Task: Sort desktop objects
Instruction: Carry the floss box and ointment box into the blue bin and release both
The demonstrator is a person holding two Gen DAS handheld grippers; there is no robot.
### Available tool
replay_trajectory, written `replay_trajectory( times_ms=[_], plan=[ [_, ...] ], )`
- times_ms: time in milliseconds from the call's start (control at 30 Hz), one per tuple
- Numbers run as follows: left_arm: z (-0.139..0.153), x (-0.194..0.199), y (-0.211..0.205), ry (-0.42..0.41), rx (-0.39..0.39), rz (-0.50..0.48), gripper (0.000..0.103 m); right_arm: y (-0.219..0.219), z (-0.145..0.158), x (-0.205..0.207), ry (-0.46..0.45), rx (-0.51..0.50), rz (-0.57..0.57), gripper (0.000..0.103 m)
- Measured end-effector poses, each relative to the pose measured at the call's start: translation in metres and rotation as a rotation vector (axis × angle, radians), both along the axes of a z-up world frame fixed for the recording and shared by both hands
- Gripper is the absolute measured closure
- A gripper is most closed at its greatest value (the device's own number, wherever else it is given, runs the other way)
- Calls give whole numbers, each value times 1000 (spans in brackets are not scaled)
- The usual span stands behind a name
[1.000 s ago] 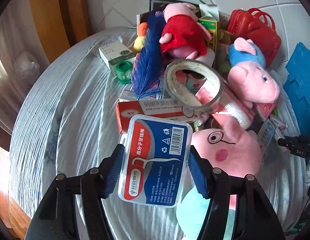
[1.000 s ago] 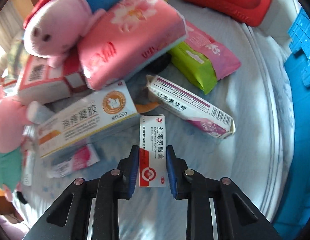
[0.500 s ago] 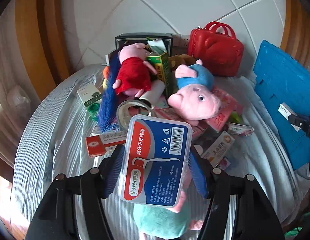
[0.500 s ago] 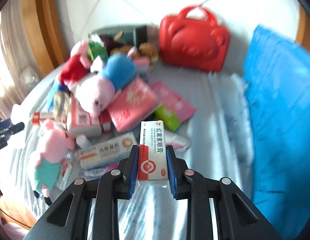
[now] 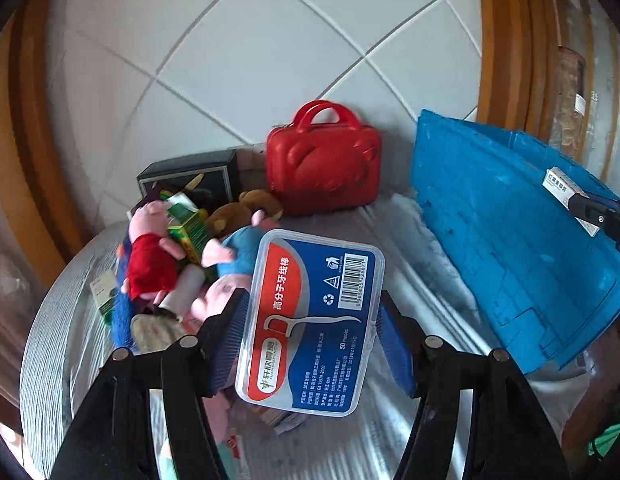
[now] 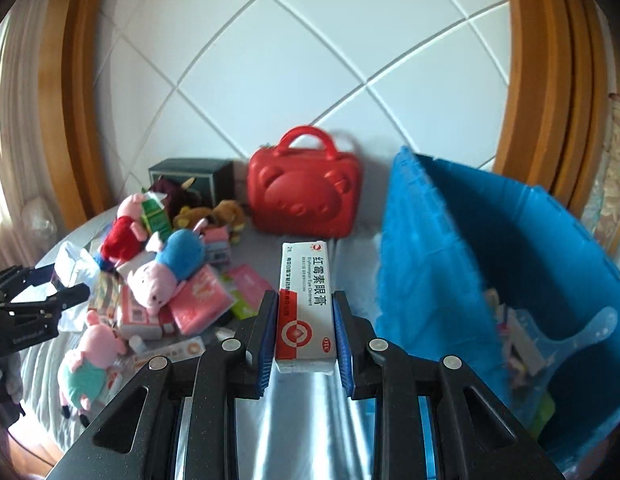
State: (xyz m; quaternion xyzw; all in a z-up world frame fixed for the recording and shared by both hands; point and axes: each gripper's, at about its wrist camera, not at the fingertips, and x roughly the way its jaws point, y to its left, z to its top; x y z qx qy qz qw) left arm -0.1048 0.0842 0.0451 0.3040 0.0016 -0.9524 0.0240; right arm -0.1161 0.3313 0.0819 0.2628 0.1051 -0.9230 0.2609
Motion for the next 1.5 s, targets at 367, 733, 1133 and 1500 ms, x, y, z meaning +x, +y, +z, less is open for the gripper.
replay_trajectory(
  times_ms=[367,733,1133,1500],
  plan=[
    [50,-52,147,106,-9,-188,41,111,46,-33,94,4,-65,77],
    [109,-159,288,37,12,-311,41,196,80,-148,109,149,-174,77],
    [4,-304,367,-473,-19,-228,41,232,-36,-313,-321,265,-225,77],
    [-59,-310,373,-634,-65,-210,41,228,-88,-316,-482,417,-216,77]
  ],
)
